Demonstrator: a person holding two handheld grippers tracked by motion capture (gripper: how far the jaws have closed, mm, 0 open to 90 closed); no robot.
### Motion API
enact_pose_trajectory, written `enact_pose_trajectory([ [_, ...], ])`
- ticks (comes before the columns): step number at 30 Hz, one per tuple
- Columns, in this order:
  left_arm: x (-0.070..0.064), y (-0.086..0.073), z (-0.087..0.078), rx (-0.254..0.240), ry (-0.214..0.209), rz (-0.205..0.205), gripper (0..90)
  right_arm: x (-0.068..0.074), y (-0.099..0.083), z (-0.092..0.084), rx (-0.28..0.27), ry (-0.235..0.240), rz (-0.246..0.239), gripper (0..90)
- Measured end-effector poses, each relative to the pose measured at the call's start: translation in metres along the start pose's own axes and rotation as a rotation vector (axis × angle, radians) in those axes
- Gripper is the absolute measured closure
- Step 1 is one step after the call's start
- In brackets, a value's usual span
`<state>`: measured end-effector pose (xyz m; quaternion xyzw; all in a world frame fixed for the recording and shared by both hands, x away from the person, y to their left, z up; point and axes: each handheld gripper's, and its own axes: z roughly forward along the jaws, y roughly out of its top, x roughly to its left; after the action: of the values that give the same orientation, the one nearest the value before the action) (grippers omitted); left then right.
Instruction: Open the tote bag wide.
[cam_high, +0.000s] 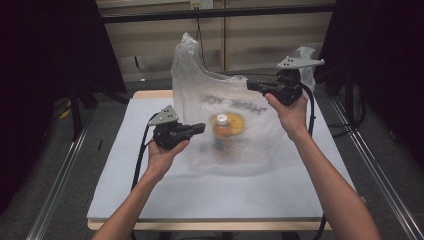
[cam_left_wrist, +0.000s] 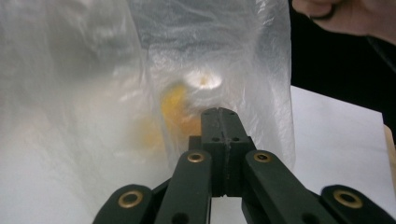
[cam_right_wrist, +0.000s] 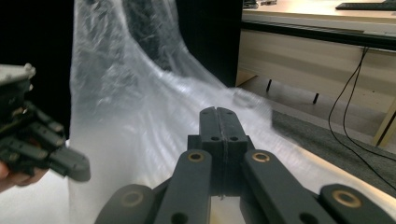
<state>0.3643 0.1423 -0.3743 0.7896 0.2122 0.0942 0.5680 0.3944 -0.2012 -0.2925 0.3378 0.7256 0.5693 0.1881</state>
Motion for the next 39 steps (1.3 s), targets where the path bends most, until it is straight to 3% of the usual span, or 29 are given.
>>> enact_pose_trajectory([
  [6, 0.001, -0.01, 0.005, 0.04, -0.003, 0.001, 90.0, -0.007, 0.013, 0.008, -0.004, -0.022, 0.009, 90.0],
  [10, 0.001, -0.013, 0.007, 0.053, -0.002, -0.002, 90.0, -0.008, 0.017, 0.014, 0.016, -0.057, 0.0, 90.0],
  [14, 0.002, -0.02, 0.01, 0.056, -0.011, -0.015, 90.0, -0.015, 0.015, 0.022, 0.046, -0.085, 0.024, 90.0],
  [19, 0.004, -0.026, 0.011, 0.079, -0.01, -0.016, 90.0, -0.013, 0.003, 0.03, 0.091, -0.032, 0.042, 90.0],
  [24, 0.003, -0.03, 0.013, 0.063, -0.017, -0.037, 90.0, -0.003, -0.016, 0.036, 0.125, 0.031, 0.045, 90.0],
  [27, -0.001, -0.023, 0.014, 0.036, -0.031, -0.029, 90.0, 0.0, -0.025, 0.037, 0.112, 0.057, 0.059, 90.0],
  [33, -0.008, 0.005, 0.014, -0.019, -0.048, -0.001, 90.0, 0.001, -0.032, 0.039, 0.109, 0.06, 0.065, 90.0],
  [34, -0.009, 0.015, 0.014, -0.055, -0.06, -0.003, 90.0, 0.002, -0.035, 0.039, 0.108, 0.06, 0.068, 90.0],
  [39, -0.01, 0.026, 0.016, -0.072, -0.058, 0.006, 90.0, 0.006, -0.044, 0.04, 0.098, 0.066, 0.076, 90.0],
])
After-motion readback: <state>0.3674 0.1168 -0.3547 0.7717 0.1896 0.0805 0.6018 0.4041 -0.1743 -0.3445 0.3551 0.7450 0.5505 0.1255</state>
